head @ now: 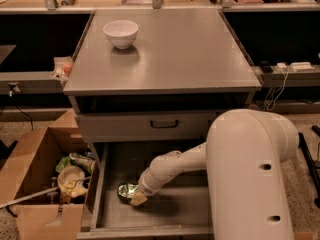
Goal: Pick green can from middle drawer and place on counter
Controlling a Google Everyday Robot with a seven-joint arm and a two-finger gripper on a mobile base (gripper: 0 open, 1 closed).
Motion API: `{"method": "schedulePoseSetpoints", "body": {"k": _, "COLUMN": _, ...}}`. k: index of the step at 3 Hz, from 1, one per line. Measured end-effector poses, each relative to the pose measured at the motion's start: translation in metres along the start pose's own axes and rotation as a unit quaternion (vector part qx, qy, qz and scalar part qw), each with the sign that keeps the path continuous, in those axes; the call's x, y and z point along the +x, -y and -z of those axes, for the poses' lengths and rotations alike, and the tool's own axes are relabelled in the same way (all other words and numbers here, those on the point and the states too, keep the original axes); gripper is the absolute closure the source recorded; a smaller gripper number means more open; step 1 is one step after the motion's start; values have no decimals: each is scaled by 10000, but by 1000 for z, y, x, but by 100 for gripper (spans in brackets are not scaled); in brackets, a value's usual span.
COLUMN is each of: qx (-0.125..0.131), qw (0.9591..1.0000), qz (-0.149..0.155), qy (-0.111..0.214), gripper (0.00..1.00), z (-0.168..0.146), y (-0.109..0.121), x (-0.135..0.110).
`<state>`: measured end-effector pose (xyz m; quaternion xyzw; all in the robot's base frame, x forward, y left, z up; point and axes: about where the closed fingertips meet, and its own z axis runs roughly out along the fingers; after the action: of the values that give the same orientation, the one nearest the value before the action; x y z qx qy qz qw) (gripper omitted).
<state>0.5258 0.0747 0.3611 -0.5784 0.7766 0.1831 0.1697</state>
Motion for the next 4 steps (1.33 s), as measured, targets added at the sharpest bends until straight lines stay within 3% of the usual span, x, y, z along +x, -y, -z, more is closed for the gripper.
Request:
{"method": "schedulePoseSetpoints", "body": {"k": 1, "qx": 291, "qw": 9981, "qz": 329, "qy": 443, "gripper": 72, "z": 34, "y": -3, "x": -18}}
{"method": "schedulePoseSetpoints", "body": {"k": 2, "qx": 598, "qw": 9862, "qz": 942, "qy": 1220, "gripper": 100, "z": 110, "y": -20, "x": -56}}
{"method": "schedulePoseSetpoints", "body": {"k": 3, "qx": 329, "qw": 9777, "qz": 1047, "qy": 1792, "gripper": 100, "z": 154, "y": -36, "x": -79}}
{"method": "schedulePoseSetpoints", "body": {"k": 4, "qx": 274, "qw": 9705, "qz": 1377, "qy": 1961, "gripper": 100, "z": 176, "y": -53, "x": -84}}
